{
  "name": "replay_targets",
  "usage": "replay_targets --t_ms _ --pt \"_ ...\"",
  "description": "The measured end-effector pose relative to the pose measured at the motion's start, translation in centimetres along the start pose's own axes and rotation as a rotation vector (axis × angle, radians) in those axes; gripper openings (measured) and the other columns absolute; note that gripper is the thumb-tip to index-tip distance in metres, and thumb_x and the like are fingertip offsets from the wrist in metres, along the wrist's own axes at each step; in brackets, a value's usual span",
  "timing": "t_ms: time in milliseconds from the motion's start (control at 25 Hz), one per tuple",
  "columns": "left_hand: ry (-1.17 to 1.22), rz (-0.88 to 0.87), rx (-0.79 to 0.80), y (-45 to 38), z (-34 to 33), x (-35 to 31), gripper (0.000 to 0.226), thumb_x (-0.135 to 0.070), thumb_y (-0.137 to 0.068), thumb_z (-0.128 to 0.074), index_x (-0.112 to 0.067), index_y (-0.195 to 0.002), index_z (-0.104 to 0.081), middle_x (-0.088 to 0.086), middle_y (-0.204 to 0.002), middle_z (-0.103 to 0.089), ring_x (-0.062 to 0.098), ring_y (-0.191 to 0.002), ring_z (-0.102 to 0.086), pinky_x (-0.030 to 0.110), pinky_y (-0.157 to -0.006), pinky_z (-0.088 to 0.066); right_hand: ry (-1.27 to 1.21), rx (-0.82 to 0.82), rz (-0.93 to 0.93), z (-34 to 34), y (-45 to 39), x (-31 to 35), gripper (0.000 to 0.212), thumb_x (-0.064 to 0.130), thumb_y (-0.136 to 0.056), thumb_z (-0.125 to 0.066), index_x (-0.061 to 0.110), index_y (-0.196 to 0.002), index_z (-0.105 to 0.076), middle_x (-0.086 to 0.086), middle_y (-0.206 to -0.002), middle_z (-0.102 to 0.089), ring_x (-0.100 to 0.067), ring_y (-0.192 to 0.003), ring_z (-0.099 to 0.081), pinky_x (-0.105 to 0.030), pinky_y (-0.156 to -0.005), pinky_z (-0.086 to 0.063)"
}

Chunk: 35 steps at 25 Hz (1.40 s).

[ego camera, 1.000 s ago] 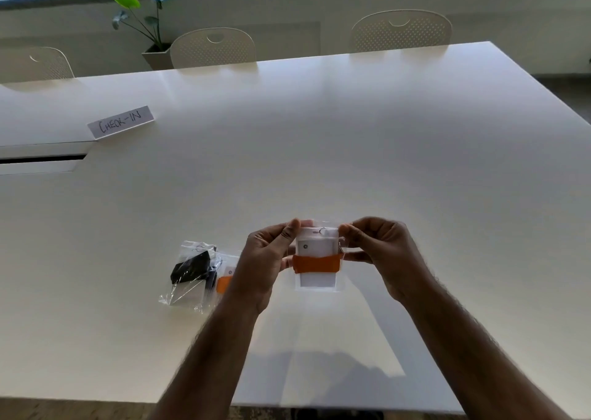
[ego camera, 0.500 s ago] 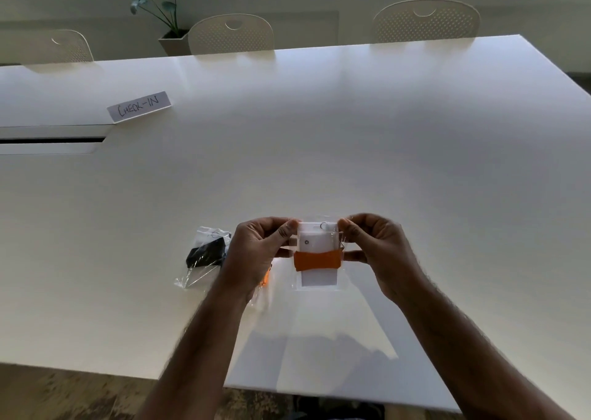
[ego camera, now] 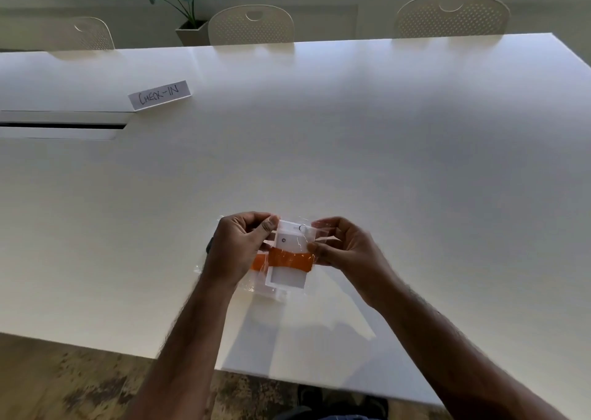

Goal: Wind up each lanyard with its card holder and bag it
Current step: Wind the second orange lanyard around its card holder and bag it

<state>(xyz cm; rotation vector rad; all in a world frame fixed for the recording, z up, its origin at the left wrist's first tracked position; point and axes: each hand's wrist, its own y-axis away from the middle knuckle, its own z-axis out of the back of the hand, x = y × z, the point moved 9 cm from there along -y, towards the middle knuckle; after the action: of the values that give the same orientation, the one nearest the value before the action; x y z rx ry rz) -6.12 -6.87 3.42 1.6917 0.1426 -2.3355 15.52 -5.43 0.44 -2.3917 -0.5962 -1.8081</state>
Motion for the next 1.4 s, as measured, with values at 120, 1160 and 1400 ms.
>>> replay_targets --t_ms 120,1160,1400 --pt "-0.079 -0.038 -0.041 -0.1 1.5 0.3 0.018 -0.033 -0.095 -0.074 -0.023 -0.109 -0.078 -0.011 -0.093 -0.081 0.010 -0.084 -0.079 0.029 -0.067 -0.066 0.054 -0.011 -0.013 -1.4 -0.6 -1.0 0.028 -0.004 -0.091 -0.077 0.006 -0.116 -0.069 -0.024 -0.113 -0.073 -0.028 -0.095 -0.077 -0.034 -0.080 -0.065" --pt "-0.424 0.113 -0.078 -2.2 8.6 7.3 0.069 -0.053 -0.088 -0.076 -0.016 -0.142 -0.054 -0.002 -0.132 -0.055 0.021 -0.118 -0.059 0.040 -0.103 -0.050 0.797 -0.148 -0.001 -3.0 -2.5 -4.5 0.087 0.055 -0.077 -0.087 0.021 -0.147 -0.047 0.005 -0.134 -0.049 -0.015 -0.124 -0.053 -0.030 -0.099 -0.053" --pt "-0.430 0.216 -0.050 -2.7 8.2 8.8 0.064 -0.052 -0.090 -0.074 -0.014 -0.139 -0.058 0.004 -0.135 -0.060 0.024 -0.126 -0.059 0.041 -0.109 -0.048 0.894 -0.108 -0.014 -3.9 -3.3 -4.1 0.090 0.056 -0.078 -0.087 0.015 -0.147 -0.047 -0.002 -0.135 -0.063 -0.011 -0.116 -0.058 -0.016 -0.084 -0.048"
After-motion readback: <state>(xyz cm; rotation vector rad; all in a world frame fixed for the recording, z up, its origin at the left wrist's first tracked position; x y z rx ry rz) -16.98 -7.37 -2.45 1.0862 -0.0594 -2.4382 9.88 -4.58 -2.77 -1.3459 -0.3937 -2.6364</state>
